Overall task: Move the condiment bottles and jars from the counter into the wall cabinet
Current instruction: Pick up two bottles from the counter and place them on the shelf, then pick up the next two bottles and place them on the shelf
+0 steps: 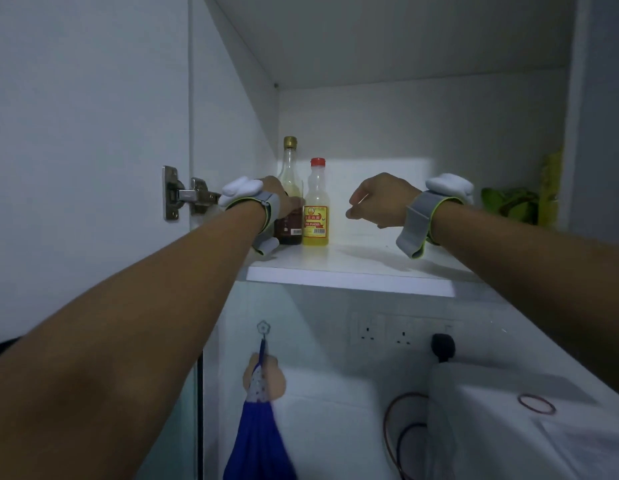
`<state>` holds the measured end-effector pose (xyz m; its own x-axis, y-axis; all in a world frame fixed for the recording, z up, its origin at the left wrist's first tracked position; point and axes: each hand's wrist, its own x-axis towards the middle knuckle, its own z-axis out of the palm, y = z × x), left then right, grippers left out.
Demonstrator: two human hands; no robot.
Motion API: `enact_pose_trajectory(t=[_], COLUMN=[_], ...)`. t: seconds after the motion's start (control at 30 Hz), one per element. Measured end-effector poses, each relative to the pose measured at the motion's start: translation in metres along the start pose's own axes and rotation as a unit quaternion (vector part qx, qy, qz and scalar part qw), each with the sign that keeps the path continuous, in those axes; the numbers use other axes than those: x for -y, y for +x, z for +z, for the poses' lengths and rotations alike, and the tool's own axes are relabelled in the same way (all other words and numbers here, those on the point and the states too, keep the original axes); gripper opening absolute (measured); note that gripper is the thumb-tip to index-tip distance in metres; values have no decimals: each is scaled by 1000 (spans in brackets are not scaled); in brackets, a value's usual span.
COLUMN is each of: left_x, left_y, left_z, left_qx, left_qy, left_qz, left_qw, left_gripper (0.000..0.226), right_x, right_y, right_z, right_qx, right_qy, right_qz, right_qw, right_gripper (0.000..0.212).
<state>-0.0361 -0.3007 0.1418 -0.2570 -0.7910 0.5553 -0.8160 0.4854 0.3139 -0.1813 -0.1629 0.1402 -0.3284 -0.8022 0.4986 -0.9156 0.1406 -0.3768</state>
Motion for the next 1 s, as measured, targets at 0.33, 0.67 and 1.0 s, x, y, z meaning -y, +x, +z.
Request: enact_pose_trajectory(t=[0.33, 0.67, 1.0], left_x=[-5, 17, 67], left_y=[-137, -283, -364], left_z=[-60, -70, 22], left_qx=[-46, -84, 41], left_qy=[-75, -138, -201], left_qz=[98, 175, 117], left_qw=[991, 971, 972], left_gripper=[43, 27, 28], right_x=[22, 12, -21], right_y=[-131, -248, -344], right_z=[-22, 2, 99], right_qx=[-74, -32, 54], right_qy=[85, 157, 238], right_qz=[-113, -87, 0], right_qw=[987, 983, 970], right_gripper=[35, 38, 41])
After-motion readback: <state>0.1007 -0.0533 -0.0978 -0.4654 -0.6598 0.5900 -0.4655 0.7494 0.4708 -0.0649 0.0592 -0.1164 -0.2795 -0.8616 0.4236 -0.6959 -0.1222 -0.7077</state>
